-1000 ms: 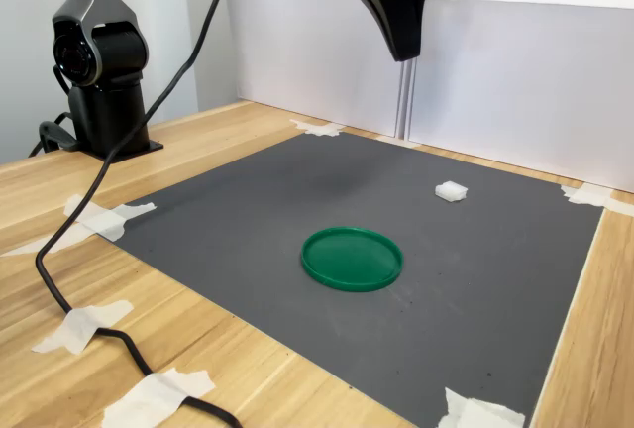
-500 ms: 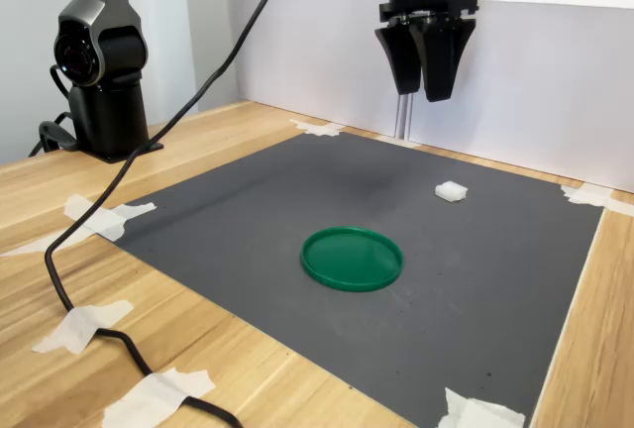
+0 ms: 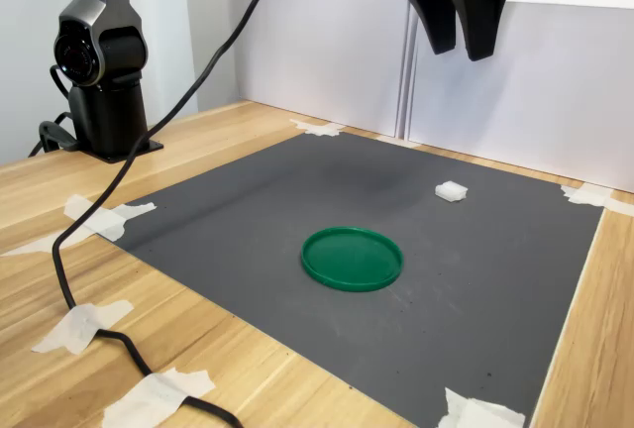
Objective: Grasp a white terminal and put it on the green lid.
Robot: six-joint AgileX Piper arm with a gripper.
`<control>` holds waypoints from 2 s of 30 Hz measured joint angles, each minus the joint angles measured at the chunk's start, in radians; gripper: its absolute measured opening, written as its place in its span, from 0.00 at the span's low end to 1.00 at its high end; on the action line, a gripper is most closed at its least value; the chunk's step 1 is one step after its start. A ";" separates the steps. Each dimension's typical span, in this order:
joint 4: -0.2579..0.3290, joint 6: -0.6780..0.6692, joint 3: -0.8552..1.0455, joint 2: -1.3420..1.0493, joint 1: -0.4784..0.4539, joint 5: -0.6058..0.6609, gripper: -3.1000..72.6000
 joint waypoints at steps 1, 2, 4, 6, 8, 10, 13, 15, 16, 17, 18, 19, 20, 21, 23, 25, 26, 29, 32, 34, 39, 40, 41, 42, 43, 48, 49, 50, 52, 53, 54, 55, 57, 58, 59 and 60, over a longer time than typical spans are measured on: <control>-0.011 0.009 -0.001 0.012 0.003 0.001 0.98; -0.026 0.018 -0.003 0.028 0.011 0.004 0.98; -0.060 0.036 -0.005 0.066 0.027 0.008 0.98; -0.087 0.052 -0.005 0.102 0.043 0.009 0.97; -0.099 0.063 -0.005 0.128 0.051 0.008 0.96; -0.105 0.067 -0.005 0.148 0.052 -0.001 0.95; -0.129 0.074 -0.006 0.171 0.052 -0.016 0.94; -0.150 0.094 -0.006 0.185 0.052 -0.030 0.94; -0.160 0.105 -0.006 0.191 0.052 -0.032 0.94; -0.173 0.118 -0.006 0.198 0.051 -0.033 0.94; -0.182 0.128 -0.006 0.204 0.049 -0.034 0.94; -0.187 0.135 -0.006 0.210 0.045 -0.035 0.94; -0.188 0.137 -0.006 0.214 0.040 -0.036 0.94; -0.190 0.137 -0.006 0.219 0.038 -0.037 0.94; -0.194 0.133 -0.006 0.227 0.034 -0.037 0.94; -0.194 0.130 -0.007 0.237 0.034 -0.036 0.94; -0.194 0.128 -0.007 0.244 0.034 -0.036 0.94; -0.194 0.125 -0.007 0.263 0.034 -0.036 0.94; -0.189 0.124 -0.007 0.280 0.034 -0.037 0.94; -0.186 0.124 -0.007 0.287 0.033 -0.039 0.94; -0.174 0.124 -0.007 0.301 0.033 -0.056 0.94; -0.172 0.124 -0.007 0.303 0.033 -0.057 0.94; -0.170 0.123 -0.007 0.306 0.033 -0.060 0.94; -0.167 0.124 -0.007 0.308 0.032 -0.063 0.94; -0.165 0.126 -0.007 0.310 0.030 -0.066 0.94; -0.144 0.135 -0.007 0.314 0.009 -0.081 0.94; -0.139 0.134 -0.007 0.316 0.005 -0.081 0.94; -0.137 0.130 -0.007 0.316 0.001 -0.081 0.94; -0.134 0.116 -0.007 0.319 -0.001 -0.081 0.94; -0.131 0.111 -0.007 0.320 -0.001 -0.081 0.94; -0.127 0.107 -0.007 0.321 -0.001 -0.081 0.94; -0.123 0.107 -0.007 0.321 -0.001 -0.081 0.94; -0.121 0.107 -0.007 0.325 -0.001 -0.081 0.94; -0.121 0.107 -0.007 0.329 -0.001 -0.081 0.94; -0.121 0.107 -0.007 0.333 -0.001 -0.081 0.93; -0.121 0.107 -0.007 0.337 -0.001 -0.081 0.92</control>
